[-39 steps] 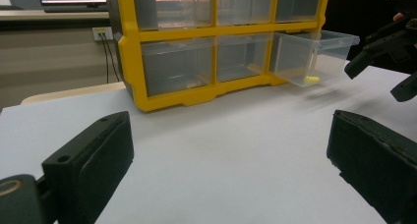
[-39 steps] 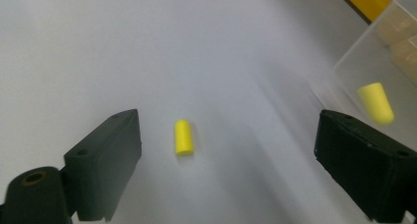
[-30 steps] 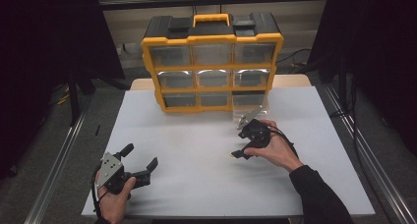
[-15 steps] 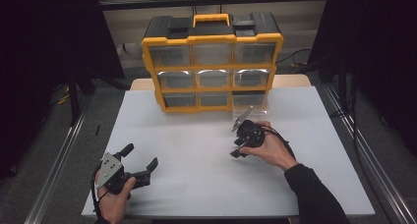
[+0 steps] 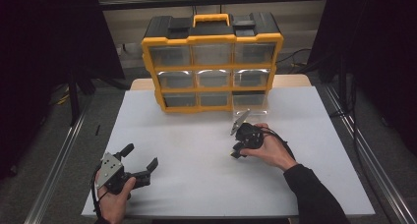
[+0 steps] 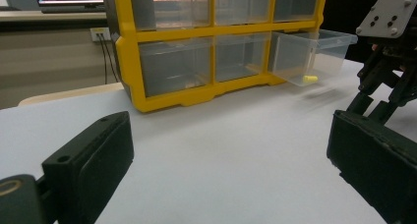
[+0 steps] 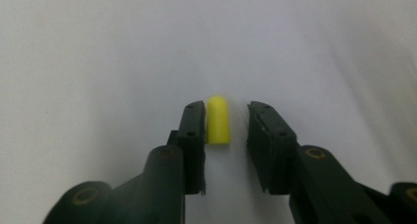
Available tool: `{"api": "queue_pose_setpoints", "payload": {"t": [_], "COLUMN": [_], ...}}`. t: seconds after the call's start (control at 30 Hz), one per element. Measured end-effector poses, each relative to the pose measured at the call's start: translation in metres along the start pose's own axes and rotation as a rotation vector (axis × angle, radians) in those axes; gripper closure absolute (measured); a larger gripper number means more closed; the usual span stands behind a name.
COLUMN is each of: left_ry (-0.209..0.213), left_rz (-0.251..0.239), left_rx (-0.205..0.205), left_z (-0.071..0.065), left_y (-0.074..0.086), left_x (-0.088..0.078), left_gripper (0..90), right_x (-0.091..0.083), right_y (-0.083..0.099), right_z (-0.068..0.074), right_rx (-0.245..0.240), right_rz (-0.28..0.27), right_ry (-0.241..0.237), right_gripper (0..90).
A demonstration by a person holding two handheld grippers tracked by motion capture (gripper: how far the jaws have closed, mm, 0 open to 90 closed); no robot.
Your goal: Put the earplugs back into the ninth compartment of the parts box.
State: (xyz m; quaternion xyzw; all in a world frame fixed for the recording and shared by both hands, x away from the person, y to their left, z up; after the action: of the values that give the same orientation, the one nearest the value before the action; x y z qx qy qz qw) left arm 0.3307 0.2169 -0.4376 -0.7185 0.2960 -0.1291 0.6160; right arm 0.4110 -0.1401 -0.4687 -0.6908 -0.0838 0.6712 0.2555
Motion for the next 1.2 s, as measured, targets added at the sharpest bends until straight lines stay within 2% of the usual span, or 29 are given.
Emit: {"api": "queue_pose_setpoints", "payload": {"t": [0.13,0.2,0.43,0.7,0.93,1.2], "left_ry": [0.0,0.0,0.001,0.0,0.001,0.0], "left_rz": [0.0,0.0,0.0,-0.002,0.0,0.005], "left_rx": [0.0,0.001,0.0,-0.001,0.0,0.01], "left_z": [0.0,0.0,0.0,0.0,0.0,0.0], "left_y": [0.0,0.0,0.0,0.0,0.0,0.0], "left_x": [0.0,0.0,0.0,0.0,0.0,0.0], "left_gripper": [3.8,3.8,3.8,3.8,3.8,3.8], "right_x": [0.001,0.001,-0.001,-0.013,-0.024,-0.04], "right_y": [0.0,0.0,0.0,0.001,0.0,0.0], "right_z": [0.0,0.001,0.001,-0.001,-0.003,-0.004], "right_rx": [-0.012,-0.015,-0.009,0.005,0.0,0.004], "right_rz": [0.003,-0.007,-0.018,-0.072,-0.14,-0.205], "right_ry": [0.009,-0.006,-0.01,0.001,0.042,0.065], "right_gripper": [74.6,79.7,80.1,80.3,80.2,80.3]}}
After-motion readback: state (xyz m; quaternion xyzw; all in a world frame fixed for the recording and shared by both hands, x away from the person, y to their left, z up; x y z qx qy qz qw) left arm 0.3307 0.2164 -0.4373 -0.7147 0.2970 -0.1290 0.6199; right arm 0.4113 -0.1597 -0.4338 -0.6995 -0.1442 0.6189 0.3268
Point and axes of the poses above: each handheld gripper's, and its own axes: x roughly forward along the jaws, y roughly out of its underside, z roughly to its left, the point moved 4 cm from there along x, roughly forward along the jaws, and after that the axes turned 11 degrees about -x, right-handed, at the moved point
